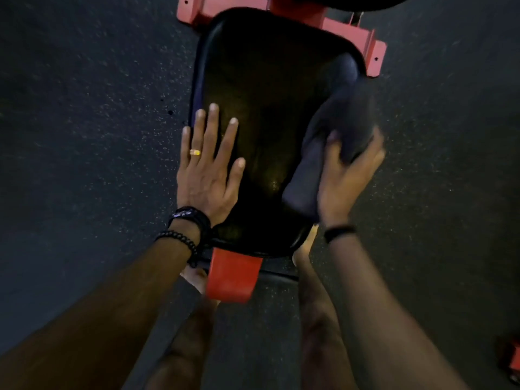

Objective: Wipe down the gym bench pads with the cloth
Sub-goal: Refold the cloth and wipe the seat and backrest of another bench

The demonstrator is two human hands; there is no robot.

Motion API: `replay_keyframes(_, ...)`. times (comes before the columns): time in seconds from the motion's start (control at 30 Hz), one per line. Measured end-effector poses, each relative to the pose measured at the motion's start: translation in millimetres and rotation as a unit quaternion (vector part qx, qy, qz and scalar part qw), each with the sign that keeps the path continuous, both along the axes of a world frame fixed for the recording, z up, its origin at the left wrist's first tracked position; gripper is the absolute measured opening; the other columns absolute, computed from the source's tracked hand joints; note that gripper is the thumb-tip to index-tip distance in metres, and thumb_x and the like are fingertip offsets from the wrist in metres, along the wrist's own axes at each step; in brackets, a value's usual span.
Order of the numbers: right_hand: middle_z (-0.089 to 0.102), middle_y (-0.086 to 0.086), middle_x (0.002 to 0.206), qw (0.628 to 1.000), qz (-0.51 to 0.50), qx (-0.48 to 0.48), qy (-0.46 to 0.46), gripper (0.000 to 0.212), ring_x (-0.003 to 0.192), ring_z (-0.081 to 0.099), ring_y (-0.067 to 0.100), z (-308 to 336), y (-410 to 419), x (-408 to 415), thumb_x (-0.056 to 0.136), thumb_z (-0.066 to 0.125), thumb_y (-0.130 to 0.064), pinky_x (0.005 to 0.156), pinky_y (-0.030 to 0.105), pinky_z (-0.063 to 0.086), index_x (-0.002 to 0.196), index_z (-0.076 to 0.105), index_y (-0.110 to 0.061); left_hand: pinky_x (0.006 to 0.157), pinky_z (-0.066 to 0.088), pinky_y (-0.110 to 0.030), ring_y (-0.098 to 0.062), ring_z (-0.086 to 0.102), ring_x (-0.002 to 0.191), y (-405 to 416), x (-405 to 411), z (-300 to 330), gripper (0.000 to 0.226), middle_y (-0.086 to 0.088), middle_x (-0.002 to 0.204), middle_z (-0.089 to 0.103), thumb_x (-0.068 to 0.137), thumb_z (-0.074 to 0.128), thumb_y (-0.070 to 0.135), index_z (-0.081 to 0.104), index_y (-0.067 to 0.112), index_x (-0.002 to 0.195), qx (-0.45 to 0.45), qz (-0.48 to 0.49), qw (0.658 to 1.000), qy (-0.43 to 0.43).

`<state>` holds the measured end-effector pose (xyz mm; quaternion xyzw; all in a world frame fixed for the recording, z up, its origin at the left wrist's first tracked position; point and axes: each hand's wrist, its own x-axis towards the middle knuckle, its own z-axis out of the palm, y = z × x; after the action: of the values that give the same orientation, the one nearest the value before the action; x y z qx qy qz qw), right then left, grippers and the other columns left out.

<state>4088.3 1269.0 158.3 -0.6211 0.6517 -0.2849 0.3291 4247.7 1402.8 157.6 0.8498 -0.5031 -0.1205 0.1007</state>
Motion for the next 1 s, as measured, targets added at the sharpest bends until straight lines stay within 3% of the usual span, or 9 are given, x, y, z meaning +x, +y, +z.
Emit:
replay_keyframes(0.13,0.045,0.002,0.133,0.989,0.057,0.134,0.004,0.055,0.124,0.048,0.022,17.8,161.9,-62.7,0.083,0.061,-0.041,0.104,0.052,0.042,0.13,0.035,-0.046,0.122,0.007,-0.051,-0.029,0.002,0.152,1.4,0.6,1.0,0.06,-0.014,0.164,0.008,0.101,0.029,0.039,0.021,0.016,0.155,0.001,-0.005,1.0,0.001)
replay_keyframes(0.2,0.047,0.002,0.137,0.987,0.023,0.151,-0.044,0.058,0.128,0.048,0.019,15.7,163.1,-60.5,0.084,0.06,-0.04,0.107,0.05,0.041,0.136,0.035,-0.035,0.122,0.007,-0.051,-0.03,0.003,0.152,-1.2,0.3,1.0,0.06,-0.014,0.163,0.009,0.101,0.029,0.039,0.022,0.015,0.155,0.004,-0.004,1.0,0.0)
replay_keyframes(0.33,0.049,0.009,0.124,0.999,-0.041,-0.005,-0.034,0.053,0.112,0.046,0.007,-5.4,-0.2,-0.1,0.083,0.052,-0.027,0.096,0.007,0.031,0.127,0.046,0.001,0.122,0.007,-0.051,-0.031,0.005,0.151,-3.6,1.9,0.0,0.059,-0.015,0.163,0.012,0.101,0.029,0.039,0.024,0.015,0.155,0.0,-0.007,1.0,-0.007)
replay_keyframes(0.43,0.055,0.016,0.122,0.996,-0.07,-0.007,-0.047,0.051,0.108,0.052,0.02,-10.7,-94.1,28.9,0.082,0.053,-0.028,0.089,0.017,0.04,0.124,0.047,0.001,0.122,0.006,-0.05,-0.032,0.006,0.151,-3.2,2.0,-0.9,0.059,-0.016,0.163,0.013,0.1,0.029,0.039,0.026,0.014,0.154,-0.004,-0.009,1.0,-0.008)
replay_keyframes(0.53,0.054,0.011,0.126,0.997,-0.054,0.0,-0.063,0.064,0.112,0.055,0.023,-6.1,-68.8,22.8,0.084,0.066,-0.044,0.095,0.034,0.047,0.128,0.042,-0.004,0.122,0.007,-0.05,-0.031,0.005,0.151,-1.1,-0.5,0.6,0.059,-0.015,0.163,0.013,0.1,0.03,0.039,0.026,0.014,0.154,-0.001,-0.005,1.0,-0.011)
replay_keyframes(0.7,0.037,-0.009,0.13,0.998,0.033,0.052,0.017,0.077,0.119,0.036,0.006,12.4,59.4,-15.9,0.083,0.067,-0.057,0.094,0.008,0.03,0.14,0.039,-0.012,0.122,0.009,-0.051,-0.031,0.007,0.151,-3.4,0.2,1.0,0.059,-0.015,0.163,0.013,0.1,0.03,0.038,0.026,0.014,0.154,-0.005,-0.003,1.0,-0.015)
replay_keyframes(0.8,0.047,0.004,0.124,0.999,-0.011,-0.024,0.025,0.063,0.114,0.047,0.019,5.1,-23.6,21.6,0.088,0.067,-0.044,0.094,0.028,0.039,0.135,0.047,-0.007,0.122,0.007,-0.05,-0.031,0.006,0.151,-6.6,-0.3,1.7,0.059,-0.015,0.163,0.013,0.1,0.03,0.038,0.026,0.014,0.154,-0.007,-0.005,1.0,-0.013)
replay_keyframes(0.9,0.052,0.014,0.117,0.995,-0.057,-0.043,0.07,0.058,0.108,0.052,0.029,-4.5,-98.2,50.0,0.09,0.06,-0.045,0.08,0.025,0.036,0.135,0.052,-0.01,0.122,0.008,-0.05,-0.031,0.007,0.151,-7.5,0.9,0.8,0.059,-0.016,0.162,0.013,0.1,0.03,0.037,0.026,0.014,0.154,-0.01,-0.008,1.0,-0.014)
replay_keyframes(1.0,0.05,0.022,0.117,0.988,0.026,-0.075,0.13,0.053,0.106,0.049,0.035,3.1,-53.6,31.9,0.089,0.06,-0.04,0.086,0.038,0.043,0.131,0.054,-0.008,0.122,0.006,-0.049,-0.031,0.006,0.151,-1.1,-0.7,1.0,0.059,-0.015,0.163,0.012,0.1,0.03,0.038,0.025,0.014,0.154,0.002,-0.002,1.0,-0.011)
